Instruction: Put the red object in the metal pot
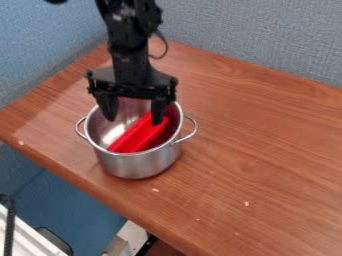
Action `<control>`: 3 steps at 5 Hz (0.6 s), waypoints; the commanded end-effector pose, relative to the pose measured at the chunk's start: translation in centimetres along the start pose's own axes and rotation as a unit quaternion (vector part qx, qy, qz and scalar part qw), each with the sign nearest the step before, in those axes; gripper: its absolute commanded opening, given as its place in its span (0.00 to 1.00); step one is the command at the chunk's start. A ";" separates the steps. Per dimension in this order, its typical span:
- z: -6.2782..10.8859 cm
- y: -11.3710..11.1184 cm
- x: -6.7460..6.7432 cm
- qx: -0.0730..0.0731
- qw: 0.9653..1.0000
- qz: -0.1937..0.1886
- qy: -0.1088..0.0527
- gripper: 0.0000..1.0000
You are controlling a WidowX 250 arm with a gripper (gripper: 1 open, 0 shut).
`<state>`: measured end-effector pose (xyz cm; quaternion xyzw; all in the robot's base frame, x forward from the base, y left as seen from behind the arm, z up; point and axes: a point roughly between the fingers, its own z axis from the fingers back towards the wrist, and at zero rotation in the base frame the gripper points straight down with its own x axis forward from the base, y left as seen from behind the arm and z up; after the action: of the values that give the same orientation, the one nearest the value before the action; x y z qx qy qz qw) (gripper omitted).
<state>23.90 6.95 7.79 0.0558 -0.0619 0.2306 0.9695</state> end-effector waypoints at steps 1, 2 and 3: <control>-1.6 0.8 0.2 0.009 1.000 0.025 -0.009 1.00; -2.4 0.9 -0.7 0.005 0.999 0.040 -0.009 1.00; -3.0 0.9 -1.7 0.000 0.999 0.052 -0.012 0.00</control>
<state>22.47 7.12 4.62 0.0517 -0.0744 0.2723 0.9579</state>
